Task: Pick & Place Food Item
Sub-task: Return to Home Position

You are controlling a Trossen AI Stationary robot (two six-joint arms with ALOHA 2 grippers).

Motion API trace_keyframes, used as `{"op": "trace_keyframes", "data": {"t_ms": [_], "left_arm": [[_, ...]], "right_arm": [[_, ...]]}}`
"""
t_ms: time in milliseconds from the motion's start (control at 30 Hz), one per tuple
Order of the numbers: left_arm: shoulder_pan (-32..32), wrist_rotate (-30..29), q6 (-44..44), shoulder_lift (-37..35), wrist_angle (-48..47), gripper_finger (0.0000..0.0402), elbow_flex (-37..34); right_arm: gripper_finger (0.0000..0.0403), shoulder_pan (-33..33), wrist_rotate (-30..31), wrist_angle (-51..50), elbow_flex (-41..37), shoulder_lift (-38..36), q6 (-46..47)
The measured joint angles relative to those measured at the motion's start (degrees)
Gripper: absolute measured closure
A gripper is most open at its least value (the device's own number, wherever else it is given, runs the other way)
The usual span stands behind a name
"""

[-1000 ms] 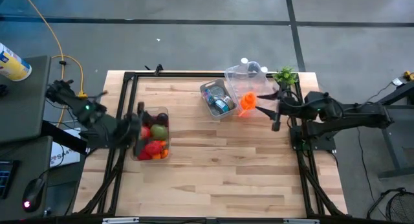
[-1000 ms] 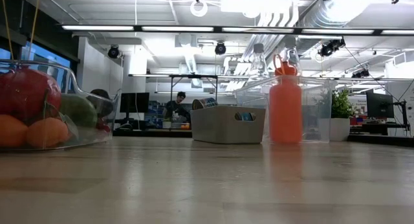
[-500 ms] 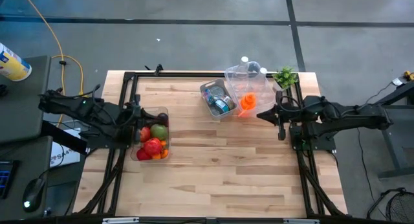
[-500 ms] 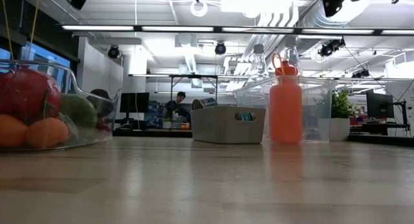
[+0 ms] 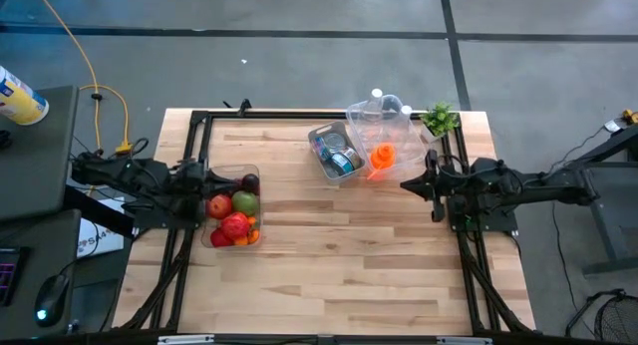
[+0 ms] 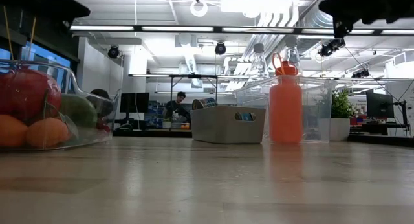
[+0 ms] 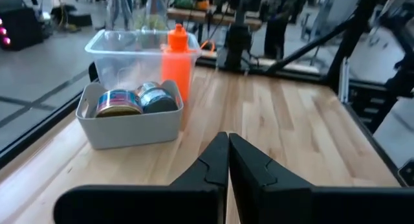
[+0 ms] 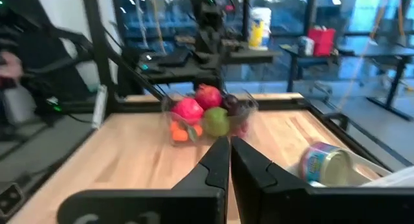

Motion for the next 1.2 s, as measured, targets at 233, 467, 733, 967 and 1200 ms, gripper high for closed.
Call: {"op": "trace_keyframes", "data": {"t_ms": [233, 467, 733, 967, 1200], "left_arm": [[0.00, 1.05, 0.31, -10.98, 1.29, 0.0397, -6.70], [-0.04, 5.20, 0.60, -10.95, 5.87, 0.0397, -12.62], [-0.04, 6.87, 1.38, -11.32, 9.58, 0.0397, -16.46], [-0.04, 10.01, 2.48, -11.30, 11.58, 0.0397, -18.39], [-0.04, 11.37, 7.02, -11.27, 26.60, 0.0397, -25.52]], "right_arm": [[0.0400, 0.00, -0.09, 14.76, -12.61, -5.87, 0.39], [0.0400, 0.00, 4.12, 20.91, -18.28, -6.36, 0.32], [0.0400, 0.00, 6.31, 19.88, -18.88, -5.62, 1.31], [0.0400, 0.00, 8.57, 19.90, -18.90, -5.49, 1.66], [0.0400, 0.00, 8.57, 19.76, -18.92, -5.49, 1.88]]}}
